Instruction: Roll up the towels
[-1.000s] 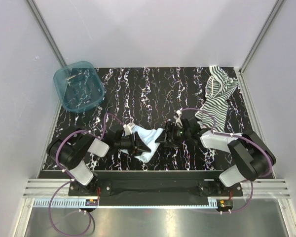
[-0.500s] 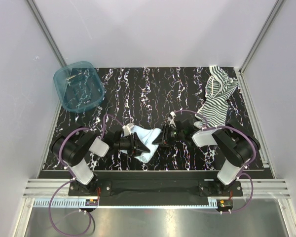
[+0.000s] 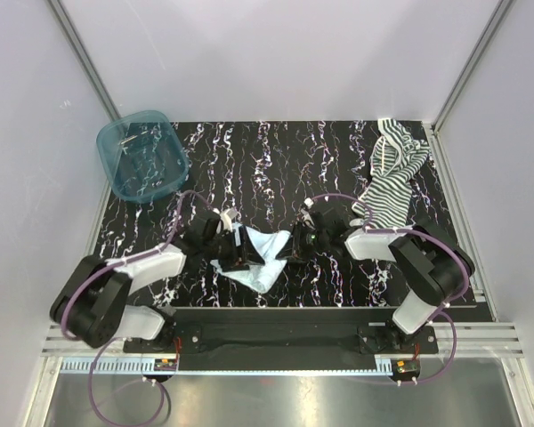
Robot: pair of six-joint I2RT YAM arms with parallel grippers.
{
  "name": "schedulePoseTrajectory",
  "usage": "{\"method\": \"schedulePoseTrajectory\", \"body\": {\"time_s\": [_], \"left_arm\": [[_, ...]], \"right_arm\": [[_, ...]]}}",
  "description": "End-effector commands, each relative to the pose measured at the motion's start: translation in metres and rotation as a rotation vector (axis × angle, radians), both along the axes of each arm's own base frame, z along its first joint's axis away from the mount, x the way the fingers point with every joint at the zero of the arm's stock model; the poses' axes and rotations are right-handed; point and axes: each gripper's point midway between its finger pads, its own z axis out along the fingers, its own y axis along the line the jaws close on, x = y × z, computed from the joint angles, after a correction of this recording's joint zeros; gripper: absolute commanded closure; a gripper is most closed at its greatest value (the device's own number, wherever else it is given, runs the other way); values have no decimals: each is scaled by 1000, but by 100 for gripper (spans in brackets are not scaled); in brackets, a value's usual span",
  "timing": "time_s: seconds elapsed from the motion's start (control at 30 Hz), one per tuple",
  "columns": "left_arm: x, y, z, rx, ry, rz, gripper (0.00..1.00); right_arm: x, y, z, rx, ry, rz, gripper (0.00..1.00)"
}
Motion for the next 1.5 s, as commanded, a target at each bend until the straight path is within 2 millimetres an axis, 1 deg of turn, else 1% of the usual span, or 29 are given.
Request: {"method": "schedulePoseTrajectory", "body": {"time_s": [0.0, 0.03, 0.07, 0.13, 0.17, 0.2, 0.23, 0.3, 0.37, 0.4, 0.43, 0.5, 0.53, 0.6, 0.63, 0.67, 0.7, 0.73, 0.8, 0.83, 0.9, 0.97, 1.0, 1.03, 1.07, 1.1, 1.23, 1.33, 1.47], "left_arm": [[10, 31, 5, 215, -99, 13, 28], [8, 35, 6, 244, -105, -3, 28], [15, 33, 19, 239, -143, -2, 27], [19, 37, 27, 268, -169, -6, 27], [21, 38, 33, 274, -190, -3, 27], [29, 39, 44, 288, -232, 14, 27], [28, 42, 47, 313, -244, 7, 27], [39, 46, 68, 346, -331, 40, 27], [36, 45, 82, 379, -408, 27, 27], [40, 51, 85, 427, -447, 55, 27], [32, 41, 92, 433, -487, 11, 27], [34, 43, 99, 512, -563, 29, 27], [24, 29, 106, 518, -606, -25, 27], [25, 27, 105, 604, -649, -16, 27], [14, 19, 103, 625, -666, -57, 27], [14, 13, 102, 657, -675, -67, 27], [17, 16, 101, 712, -695, -46, 27], [9, 13, 96, 740, -693, -67, 27], [11, 10, 91, 810, -709, -61, 27], [3, 2, 89, 817, -725, -86, 27], [0, -8, 90, 837, -758, -96, 27], [-12, -23, 87, 840, -793, -136, 27], [-13, -32, 95, 831, -824, -130, 28], [-23, -43, 92, 836, -848, -172, 28], [-26, -50, 95, 836, -870, -177, 27], [-35, -64, 102, 813, -897, -205, 27], [-52, -94, 92, 828, -923, -277, 27], [-62, -107, 81, 835, -910, -305, 28], [-69, -109, 57, 867, -879, -335, 28]], "right_arm": [[-2, -11, 4, -98, -16, 10, 82], [-3, -13, 4, -109, -11, 11, 82], [-4, -14, 5, -116, -9, 15, 82], [-9, -21, 1, -159, 18, 15, 83], [-10, -23, 2, -173, 25, 19, 83], [-10, -24, 3, -181, 27, 19, 83], [-12, -26, 4, -196, 36, 21, 83], [-12, -29, 6, -217, 38, 21, 83], [-14, -33, 7, -247, 50, 25, 83], [-13, -35, 7, -260, 53, 23, 83], [-11, -34, 12, -263, 43, 25, 83], [-14, -40, 10, -312, 61, 23, 83], [-11, -40, 14, -320, 54, 20, 83], [-14, -48, 14, -368, 74, 9, 84], [-11, -47, 19, -374, 68, 5, 84], [-15, -52, 17, -401, 90, 8, 83], [-15, -54, 17, -416, 93, 2, 83], [-15, -53, 18, -423, 93, 5, 84], [-18, -56, 16, -446, 114, 7, 83], [-17, -56, 17, -448, 114, 8, 83], [-19, -57, 15, -466, 125, 11, 83], [-20, -56, 15, -472, 127, 14, 84], [-20, -56, 15, -473, 129, 14, 84], [-20, -56, 15, -476, 132, 13, 83], [-20, -55, 14, -477, 135, 16, 83], [-19, -54, 14, -477, 136, 14, 83], [-21, -53, 12, -488, 149, 27, 83], [-19, -52, 15, -486, 143, 30, 83], [-19, -52, 17, -487, 141, 36, 83]]}}
